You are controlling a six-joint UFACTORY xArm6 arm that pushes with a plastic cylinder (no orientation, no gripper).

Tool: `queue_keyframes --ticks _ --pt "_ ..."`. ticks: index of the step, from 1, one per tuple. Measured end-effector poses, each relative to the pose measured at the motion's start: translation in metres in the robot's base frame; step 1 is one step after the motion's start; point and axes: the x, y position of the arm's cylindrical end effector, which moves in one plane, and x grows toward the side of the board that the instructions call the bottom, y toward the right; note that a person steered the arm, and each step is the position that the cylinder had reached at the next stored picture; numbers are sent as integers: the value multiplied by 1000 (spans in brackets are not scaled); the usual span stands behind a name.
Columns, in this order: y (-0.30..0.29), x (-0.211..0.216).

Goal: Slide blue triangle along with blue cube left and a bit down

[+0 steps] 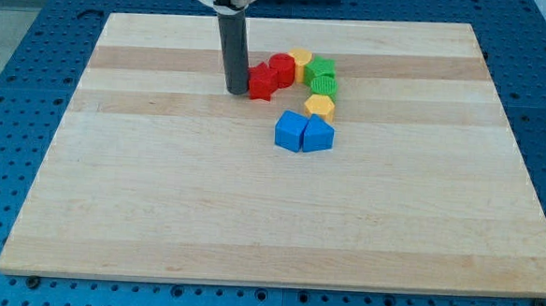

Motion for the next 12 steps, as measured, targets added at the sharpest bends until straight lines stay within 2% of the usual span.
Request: queue_keyframes --ticks 2,3,5,6,7,8,9,10,12 --pt "8 9" --pt "-5 35" --pt "6 106" --pt "23 137" --pt "66 149" --pt "127 148" --pt "180 124" --pt "199 96" --pt "179 93"
